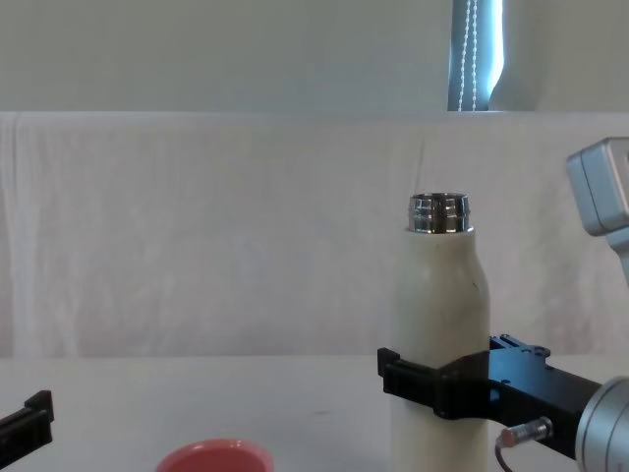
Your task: Grasp the thermos with one hand and pour water into the cup lid.
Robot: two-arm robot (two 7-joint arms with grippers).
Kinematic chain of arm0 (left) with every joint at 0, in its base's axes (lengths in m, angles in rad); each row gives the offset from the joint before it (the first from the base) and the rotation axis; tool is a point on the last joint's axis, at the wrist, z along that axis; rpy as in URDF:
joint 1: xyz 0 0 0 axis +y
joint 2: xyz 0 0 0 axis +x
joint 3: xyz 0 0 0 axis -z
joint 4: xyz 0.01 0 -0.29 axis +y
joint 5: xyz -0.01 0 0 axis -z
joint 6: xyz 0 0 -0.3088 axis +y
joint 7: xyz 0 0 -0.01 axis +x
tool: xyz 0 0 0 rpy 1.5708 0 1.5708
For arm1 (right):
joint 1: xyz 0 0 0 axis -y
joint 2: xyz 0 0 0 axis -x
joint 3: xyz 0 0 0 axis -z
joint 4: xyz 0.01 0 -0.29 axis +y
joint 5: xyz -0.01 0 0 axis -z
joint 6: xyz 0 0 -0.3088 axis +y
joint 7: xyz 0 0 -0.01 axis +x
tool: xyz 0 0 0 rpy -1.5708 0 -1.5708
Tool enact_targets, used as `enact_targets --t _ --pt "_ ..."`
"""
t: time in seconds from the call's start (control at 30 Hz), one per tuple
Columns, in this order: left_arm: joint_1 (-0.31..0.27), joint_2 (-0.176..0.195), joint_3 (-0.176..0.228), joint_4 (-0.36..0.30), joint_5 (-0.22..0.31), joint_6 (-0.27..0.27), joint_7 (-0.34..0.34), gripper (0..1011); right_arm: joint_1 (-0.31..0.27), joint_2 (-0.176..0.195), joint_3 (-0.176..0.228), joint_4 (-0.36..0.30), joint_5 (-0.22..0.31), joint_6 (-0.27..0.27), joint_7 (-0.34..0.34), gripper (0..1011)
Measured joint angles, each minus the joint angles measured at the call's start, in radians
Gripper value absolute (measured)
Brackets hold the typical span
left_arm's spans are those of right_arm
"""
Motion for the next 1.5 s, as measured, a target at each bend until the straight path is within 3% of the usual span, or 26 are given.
enact_targets --t 0.77,1.5 --pt "0.000 0.000 0.000 0.000 0.000 0.000 0.000 1001 0.081 -0.039 -0.031 0.109 0.007 -0.055 -0.021 960" --pt "0.000 0.000 0.000 0.000 0.000 0.000 0.000 1001 0.092 -0.037 -0.042 0.133 0.001 -0.053 -0.021 960"
